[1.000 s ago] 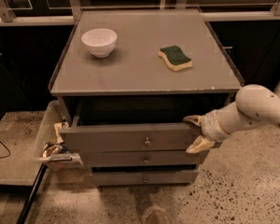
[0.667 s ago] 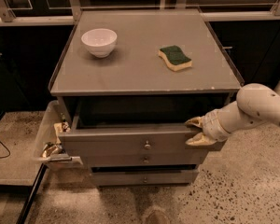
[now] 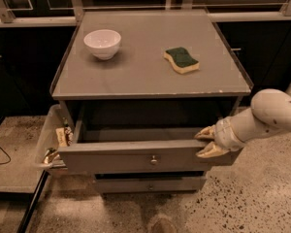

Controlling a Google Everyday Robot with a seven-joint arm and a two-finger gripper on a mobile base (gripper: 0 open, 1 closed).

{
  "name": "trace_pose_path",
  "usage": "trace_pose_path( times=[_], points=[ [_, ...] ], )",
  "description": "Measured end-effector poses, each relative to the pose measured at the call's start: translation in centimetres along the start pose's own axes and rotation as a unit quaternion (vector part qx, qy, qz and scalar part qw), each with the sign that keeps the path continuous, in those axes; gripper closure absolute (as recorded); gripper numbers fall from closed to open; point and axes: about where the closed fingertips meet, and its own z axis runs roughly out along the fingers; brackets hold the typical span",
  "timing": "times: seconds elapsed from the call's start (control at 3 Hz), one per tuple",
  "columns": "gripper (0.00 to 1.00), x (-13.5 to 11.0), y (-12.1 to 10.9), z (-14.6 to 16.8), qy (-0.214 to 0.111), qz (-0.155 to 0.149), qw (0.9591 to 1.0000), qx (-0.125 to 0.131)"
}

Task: Open top drawer

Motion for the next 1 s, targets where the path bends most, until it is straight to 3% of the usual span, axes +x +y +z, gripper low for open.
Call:
trace_pose_path(
  times=[0.33,1.0],
  points=[
    [0.81,0.00,0.00,0.00,0.000,0.000,1.0000,0.000],
    [0.35,0.47,-0.50,0.42,-0.007,0.008,0.9999,-0.003]
  ],
)
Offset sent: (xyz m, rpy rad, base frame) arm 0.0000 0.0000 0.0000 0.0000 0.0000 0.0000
